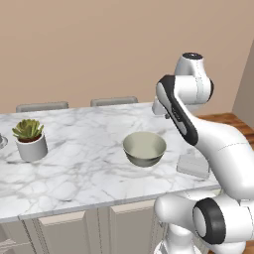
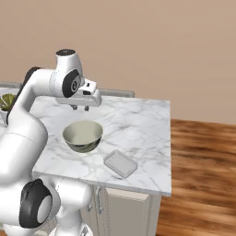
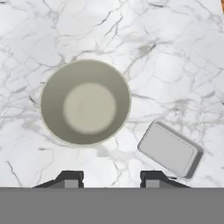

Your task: Pick the bowl and tupperware and place them in the sink. Then turn on the water.

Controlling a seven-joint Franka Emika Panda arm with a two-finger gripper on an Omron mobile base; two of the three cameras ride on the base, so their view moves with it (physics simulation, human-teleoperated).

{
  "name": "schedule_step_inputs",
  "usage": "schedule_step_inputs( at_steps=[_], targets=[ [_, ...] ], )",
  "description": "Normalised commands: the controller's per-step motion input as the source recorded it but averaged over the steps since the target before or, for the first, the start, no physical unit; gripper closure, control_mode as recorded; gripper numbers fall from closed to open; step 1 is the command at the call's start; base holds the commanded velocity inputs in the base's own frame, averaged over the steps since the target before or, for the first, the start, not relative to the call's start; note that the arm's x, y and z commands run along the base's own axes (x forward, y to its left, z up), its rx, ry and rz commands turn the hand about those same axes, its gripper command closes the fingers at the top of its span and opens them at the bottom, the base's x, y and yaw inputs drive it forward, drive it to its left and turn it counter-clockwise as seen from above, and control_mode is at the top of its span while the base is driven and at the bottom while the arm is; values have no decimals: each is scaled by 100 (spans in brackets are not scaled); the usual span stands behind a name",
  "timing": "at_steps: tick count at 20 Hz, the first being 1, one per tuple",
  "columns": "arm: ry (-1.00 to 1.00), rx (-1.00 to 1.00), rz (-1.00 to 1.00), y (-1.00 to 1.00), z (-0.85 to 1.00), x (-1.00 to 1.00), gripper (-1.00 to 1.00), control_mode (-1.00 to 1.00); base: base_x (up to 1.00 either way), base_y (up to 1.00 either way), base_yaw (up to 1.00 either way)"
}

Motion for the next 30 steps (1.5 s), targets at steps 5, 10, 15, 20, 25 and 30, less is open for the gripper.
schedule_step_inputs(
  at_steps=[5,10,15,20,25,30],
  targets=[
    [0,0,0,0,-20,0,-100,-100,0,0,0],
    [0,0,0,0,-39,5,-100,-100,0,0,0],
    [0,0,0,-5,-40,6,-100,-100,0,0,0],
    [0,0,0,-7,-32,12,-100,-100,0,0,0],
    [0,0,0,-11,-32,9,-100,-100,0,0,0],
    [0,0,0,-9,-28,18,-100,-100,0,0,0]
  ],
)
